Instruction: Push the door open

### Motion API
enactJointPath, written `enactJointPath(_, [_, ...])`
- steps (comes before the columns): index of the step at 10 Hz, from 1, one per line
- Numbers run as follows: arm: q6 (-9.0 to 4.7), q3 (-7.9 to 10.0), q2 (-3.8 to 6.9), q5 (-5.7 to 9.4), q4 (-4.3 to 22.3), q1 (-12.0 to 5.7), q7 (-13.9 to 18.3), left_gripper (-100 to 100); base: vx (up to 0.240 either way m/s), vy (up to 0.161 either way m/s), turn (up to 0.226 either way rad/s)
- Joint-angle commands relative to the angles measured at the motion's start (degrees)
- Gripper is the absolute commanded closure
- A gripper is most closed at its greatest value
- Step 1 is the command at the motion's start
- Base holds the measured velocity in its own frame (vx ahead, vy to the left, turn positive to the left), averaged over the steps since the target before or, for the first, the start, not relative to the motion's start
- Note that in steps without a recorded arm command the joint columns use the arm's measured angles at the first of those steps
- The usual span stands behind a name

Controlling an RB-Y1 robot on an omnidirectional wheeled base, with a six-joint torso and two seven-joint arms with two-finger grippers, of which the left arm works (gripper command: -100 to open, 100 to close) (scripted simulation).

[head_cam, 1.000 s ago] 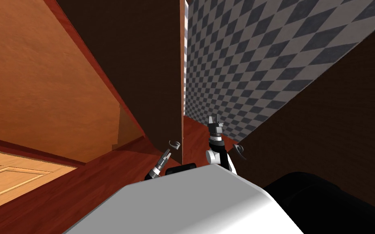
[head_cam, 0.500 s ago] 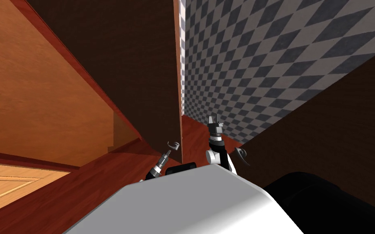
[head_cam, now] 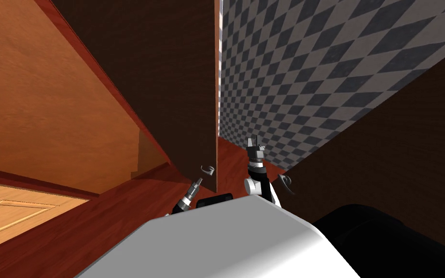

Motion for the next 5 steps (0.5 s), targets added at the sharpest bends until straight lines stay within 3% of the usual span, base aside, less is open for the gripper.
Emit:
enactJointPath(1, [0.36,0.75,0.02,0.62,-0.3,0.56,0.1,-100,-0.257,0.006,0.174])
enactJointPath(2, [0.59,1.24,0.01,1.02,-0.5,0.86,0.1,-100,-0.259,0.025,0.120])
enactJointPath(3, [0.80,0.87,0.16,0.73,-1.1,0.90,0.2,-100,-0.110,0.013,0.016])
enactJointPath(5, [1.68,1.12,-0.86,1.21,0.0,-0.31,-0.5,-100,0.127,-0.081,-0.068])
